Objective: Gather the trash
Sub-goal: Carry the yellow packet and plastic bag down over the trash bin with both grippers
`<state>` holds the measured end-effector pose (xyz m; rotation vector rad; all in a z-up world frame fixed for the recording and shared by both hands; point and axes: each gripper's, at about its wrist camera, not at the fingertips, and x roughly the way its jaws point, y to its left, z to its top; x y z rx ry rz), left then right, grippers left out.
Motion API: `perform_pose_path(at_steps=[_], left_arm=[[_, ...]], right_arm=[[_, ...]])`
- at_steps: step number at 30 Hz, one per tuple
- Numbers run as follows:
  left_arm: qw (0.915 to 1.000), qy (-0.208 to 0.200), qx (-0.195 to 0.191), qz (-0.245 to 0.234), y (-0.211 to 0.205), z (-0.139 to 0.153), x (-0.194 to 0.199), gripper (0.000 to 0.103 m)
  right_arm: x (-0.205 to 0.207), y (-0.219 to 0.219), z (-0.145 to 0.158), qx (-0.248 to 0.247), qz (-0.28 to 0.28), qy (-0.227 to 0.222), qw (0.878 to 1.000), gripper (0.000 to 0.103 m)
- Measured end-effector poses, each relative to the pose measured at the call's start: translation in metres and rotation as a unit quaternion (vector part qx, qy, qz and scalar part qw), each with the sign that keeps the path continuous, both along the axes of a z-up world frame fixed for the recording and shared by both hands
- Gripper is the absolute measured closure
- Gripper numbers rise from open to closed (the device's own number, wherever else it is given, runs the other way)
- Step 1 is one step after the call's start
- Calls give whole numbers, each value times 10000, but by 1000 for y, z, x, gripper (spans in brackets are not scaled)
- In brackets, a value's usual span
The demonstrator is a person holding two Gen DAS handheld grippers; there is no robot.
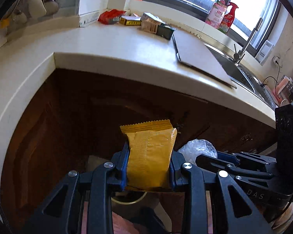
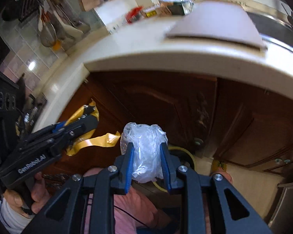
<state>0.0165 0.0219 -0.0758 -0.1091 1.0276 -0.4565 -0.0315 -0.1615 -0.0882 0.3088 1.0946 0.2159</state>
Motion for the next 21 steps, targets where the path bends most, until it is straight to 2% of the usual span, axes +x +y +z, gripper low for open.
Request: perform_pose_path(at_steps=[3,7,11,21], left_arm=[[9998,118,148,37,-1,-23,-1,73],[9990,347,288,52,-1,-53,1,73],[9978,564,346,36,-5,-81,4,73],[9889,1418,440,-13,-17,-152,14,73]], right_arm=[[1,-8,-24,-24,-82,247,9997,77],[6,-16,-55,198,-178,652,9975,77],[11,-13,-80,212,-97,904,9956,77],[28,-2,-137,223,0,1563,9875,76]])
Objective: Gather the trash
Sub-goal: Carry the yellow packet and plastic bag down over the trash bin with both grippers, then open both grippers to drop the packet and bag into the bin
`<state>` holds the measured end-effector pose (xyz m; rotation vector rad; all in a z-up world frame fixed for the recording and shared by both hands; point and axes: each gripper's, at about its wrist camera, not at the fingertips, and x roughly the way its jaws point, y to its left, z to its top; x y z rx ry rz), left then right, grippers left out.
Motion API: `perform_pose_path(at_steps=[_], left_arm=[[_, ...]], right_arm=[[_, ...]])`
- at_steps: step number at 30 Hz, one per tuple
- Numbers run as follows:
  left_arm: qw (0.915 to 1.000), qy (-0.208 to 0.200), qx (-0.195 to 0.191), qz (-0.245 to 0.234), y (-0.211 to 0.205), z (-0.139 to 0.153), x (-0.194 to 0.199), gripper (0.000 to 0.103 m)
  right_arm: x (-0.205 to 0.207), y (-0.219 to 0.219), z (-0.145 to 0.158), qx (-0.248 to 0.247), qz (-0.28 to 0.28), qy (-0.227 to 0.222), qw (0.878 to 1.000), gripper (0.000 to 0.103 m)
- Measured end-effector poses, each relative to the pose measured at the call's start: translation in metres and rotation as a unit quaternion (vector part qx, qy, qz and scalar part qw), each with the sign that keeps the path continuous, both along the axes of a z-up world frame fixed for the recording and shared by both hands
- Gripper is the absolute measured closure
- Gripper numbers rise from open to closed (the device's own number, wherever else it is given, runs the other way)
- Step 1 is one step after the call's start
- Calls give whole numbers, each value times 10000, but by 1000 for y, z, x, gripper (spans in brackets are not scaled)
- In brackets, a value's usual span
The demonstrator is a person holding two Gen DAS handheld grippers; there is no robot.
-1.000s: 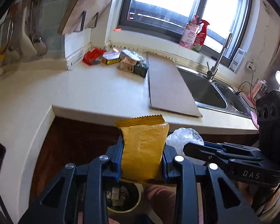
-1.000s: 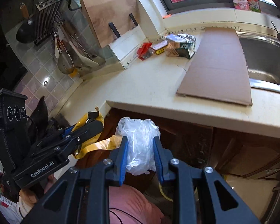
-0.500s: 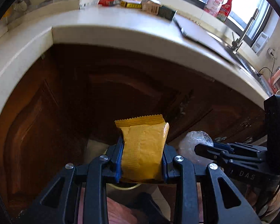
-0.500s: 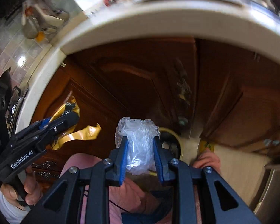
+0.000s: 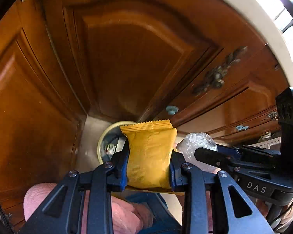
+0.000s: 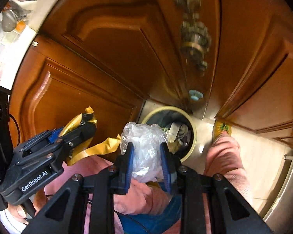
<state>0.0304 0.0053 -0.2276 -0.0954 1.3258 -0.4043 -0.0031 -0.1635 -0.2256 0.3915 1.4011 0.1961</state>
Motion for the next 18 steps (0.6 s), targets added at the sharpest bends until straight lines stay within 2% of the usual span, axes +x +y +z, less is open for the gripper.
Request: perform_pose_path(at_steps=[9,13,18], left_arm=[[9992,334,191,-45,-7,-31,8,73],[9990,363,246,-101,-11,-33,12,72],[9987,432,243,-108,-10,-35,14,72]], right_arm=[[11,6,-29,43,36,316,9995,73],[14,8,-33,65,18,368,9993,73],[16,10,-35,93,63,383,9992,67]])
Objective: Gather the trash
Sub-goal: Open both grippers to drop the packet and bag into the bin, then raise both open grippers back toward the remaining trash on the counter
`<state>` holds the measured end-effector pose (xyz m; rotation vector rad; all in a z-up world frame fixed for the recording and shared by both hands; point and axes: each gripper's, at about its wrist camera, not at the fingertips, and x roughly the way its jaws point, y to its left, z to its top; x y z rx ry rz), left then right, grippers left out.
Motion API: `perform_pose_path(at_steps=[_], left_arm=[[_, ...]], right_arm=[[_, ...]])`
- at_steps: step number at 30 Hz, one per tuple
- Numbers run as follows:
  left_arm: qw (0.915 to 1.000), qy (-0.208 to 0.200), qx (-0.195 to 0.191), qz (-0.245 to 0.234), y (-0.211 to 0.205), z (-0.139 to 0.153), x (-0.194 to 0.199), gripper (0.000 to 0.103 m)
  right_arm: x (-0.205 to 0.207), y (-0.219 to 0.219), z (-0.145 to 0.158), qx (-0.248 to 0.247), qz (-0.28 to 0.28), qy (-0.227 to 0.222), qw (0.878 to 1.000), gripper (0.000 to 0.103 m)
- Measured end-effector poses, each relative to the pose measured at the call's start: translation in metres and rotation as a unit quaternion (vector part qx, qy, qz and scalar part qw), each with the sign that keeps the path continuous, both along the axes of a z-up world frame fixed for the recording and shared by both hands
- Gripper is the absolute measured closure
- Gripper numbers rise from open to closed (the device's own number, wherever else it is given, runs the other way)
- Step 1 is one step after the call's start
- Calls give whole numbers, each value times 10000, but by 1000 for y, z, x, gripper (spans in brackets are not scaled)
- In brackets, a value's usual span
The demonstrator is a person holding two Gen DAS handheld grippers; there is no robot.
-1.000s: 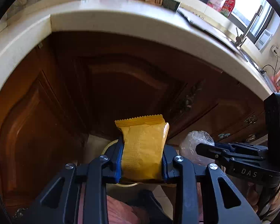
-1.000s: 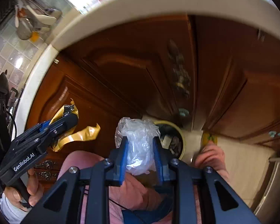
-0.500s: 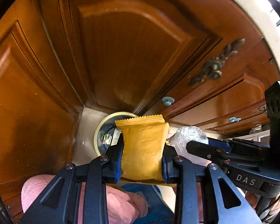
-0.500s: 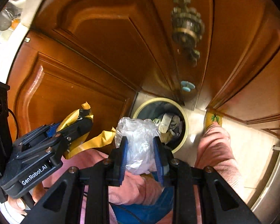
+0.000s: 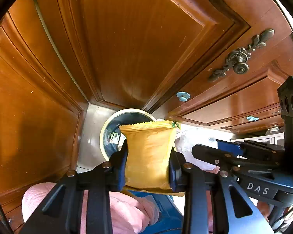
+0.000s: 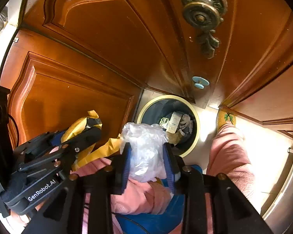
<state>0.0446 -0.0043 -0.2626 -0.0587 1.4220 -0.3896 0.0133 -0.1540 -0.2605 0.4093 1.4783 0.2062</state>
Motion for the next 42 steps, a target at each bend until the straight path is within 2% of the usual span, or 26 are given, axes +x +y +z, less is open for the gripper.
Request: perform_pose_path(at_steps=[1,3,4,8,15,22,28,42], left_arm=[[10000,16,4,7,1,0,0,71],[10000,83,26,8,0,-1,1,62],[9999,105,55,6,2,1,0,60],[9997,119,200,56,3,1,0,51],[9997,41,202,142,13,10,0,33],[9995,-166,238,124,16,19,-2,31],[9987,-463,209,81,18,42,-7,31],[9885,-1504,150,-93,19,133,-29,30]], right_arm=[[0,1,0,-24,15,-3,10000,65],[0,3,-2,-41,32,-1,10000,61],[-1,4,-2,-65,28,0,10000,61],[-1,4,-3,-66,0,33,10000,59],[-2,-2,1,0,-106,-14,9999,59],[-5,-2,12,-14,-99,-140,9999,59],[-10,3,36,-130,-33,-474,9988,59],[-24,13,114,-677,150,-1446,9870,59]])
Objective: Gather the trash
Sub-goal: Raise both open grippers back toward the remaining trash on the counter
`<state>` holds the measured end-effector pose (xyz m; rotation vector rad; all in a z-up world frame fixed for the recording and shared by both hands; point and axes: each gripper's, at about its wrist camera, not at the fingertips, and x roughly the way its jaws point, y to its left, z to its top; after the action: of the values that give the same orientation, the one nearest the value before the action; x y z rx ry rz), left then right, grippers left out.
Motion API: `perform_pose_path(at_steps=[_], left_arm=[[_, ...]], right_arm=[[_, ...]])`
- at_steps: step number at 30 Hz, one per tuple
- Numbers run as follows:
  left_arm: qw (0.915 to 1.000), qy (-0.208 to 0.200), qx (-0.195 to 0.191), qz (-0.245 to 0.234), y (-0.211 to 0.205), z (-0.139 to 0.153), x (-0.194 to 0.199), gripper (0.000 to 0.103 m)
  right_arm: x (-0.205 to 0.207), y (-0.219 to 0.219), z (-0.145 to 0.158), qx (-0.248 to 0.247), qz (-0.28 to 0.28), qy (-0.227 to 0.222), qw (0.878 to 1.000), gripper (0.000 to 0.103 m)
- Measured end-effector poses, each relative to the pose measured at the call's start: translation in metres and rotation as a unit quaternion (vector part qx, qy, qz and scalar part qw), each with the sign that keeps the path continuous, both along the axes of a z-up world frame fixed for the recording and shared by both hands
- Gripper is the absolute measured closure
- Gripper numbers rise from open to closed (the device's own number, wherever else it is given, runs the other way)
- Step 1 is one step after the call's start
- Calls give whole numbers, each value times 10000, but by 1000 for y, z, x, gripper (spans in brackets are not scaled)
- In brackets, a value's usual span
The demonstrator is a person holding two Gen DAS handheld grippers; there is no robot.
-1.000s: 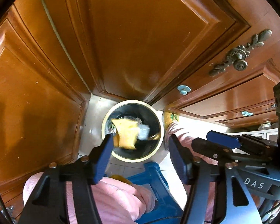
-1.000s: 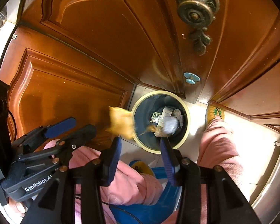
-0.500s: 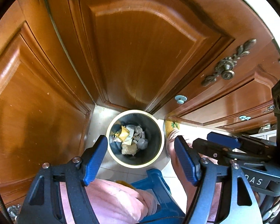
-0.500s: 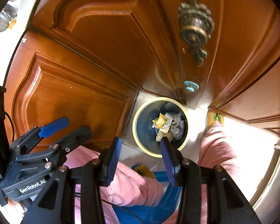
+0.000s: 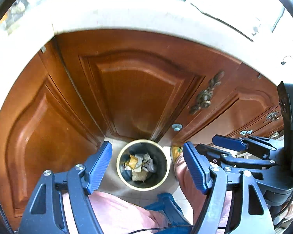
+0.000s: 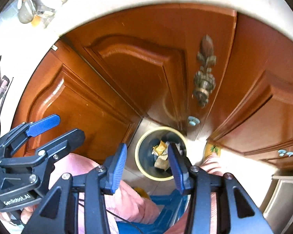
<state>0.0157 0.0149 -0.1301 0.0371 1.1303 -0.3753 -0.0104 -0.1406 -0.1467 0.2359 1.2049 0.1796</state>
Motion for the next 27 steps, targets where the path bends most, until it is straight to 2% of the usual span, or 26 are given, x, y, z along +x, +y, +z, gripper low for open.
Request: perform_pose_path(at_steps=[11,24,27], left_arm=[[9976,-687,12,-93,5,76,7,30],[9886,-1491,-18,-214,1,160,42,29],[9863,-1634,-24,-209,-2,177,54,28]], right_arm=[[4,-15,78,-40,-117,-653,9978,59],[28,-25,172,-621,-47,-1477,9871,59],[36,-25,189,-793,10,-1682,9826,53]])
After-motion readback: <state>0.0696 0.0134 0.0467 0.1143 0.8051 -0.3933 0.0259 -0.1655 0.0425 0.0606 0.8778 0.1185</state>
